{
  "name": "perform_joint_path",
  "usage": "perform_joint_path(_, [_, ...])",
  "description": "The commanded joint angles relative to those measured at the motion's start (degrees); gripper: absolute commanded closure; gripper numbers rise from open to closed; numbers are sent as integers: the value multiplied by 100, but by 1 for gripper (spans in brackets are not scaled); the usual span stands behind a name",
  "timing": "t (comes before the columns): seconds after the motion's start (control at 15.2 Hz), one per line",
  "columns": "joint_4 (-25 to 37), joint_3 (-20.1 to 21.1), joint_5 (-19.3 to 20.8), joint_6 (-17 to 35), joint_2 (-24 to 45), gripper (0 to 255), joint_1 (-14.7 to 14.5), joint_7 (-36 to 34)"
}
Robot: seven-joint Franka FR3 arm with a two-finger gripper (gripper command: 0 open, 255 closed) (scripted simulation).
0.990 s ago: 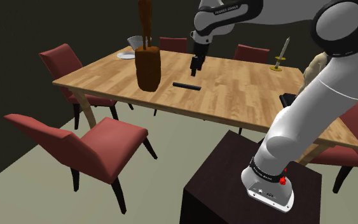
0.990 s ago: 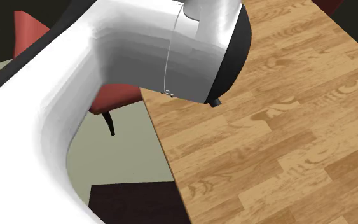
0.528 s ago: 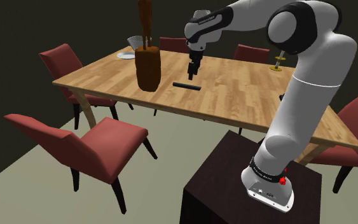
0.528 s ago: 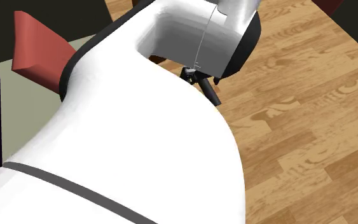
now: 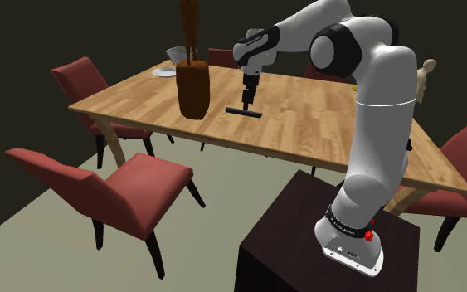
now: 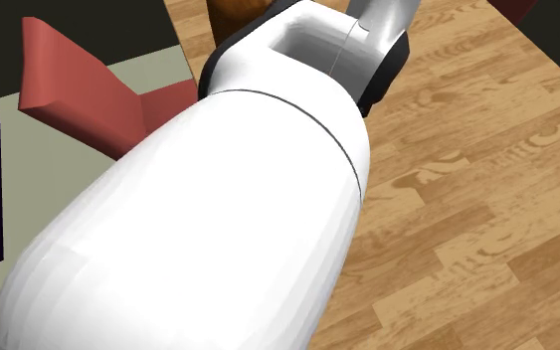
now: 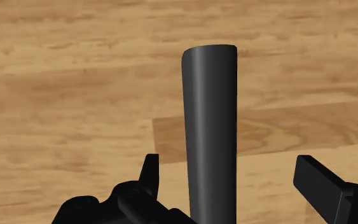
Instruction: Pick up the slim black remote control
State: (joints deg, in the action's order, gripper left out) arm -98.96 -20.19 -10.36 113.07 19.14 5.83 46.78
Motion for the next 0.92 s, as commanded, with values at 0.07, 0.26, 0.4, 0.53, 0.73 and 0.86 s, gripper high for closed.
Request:
perform_joint_path(0.07, [-90,20,-53,196,117,0,14,45])
perform_joint_path(0.26, [-182,36,-92,362,197,0,21,77])
perform_joint_path(0.4, [-206,36,-91,377,188,255,18,76])
perform_joint_path(0.53, [-200,37,-91,373,189,255,17,73])
perform_joint_path(0.73, [-201,38,-88,369,183,255,11,65])
perform_joint_path(0.86, [-206,38,-86,369,178,255,8,61])
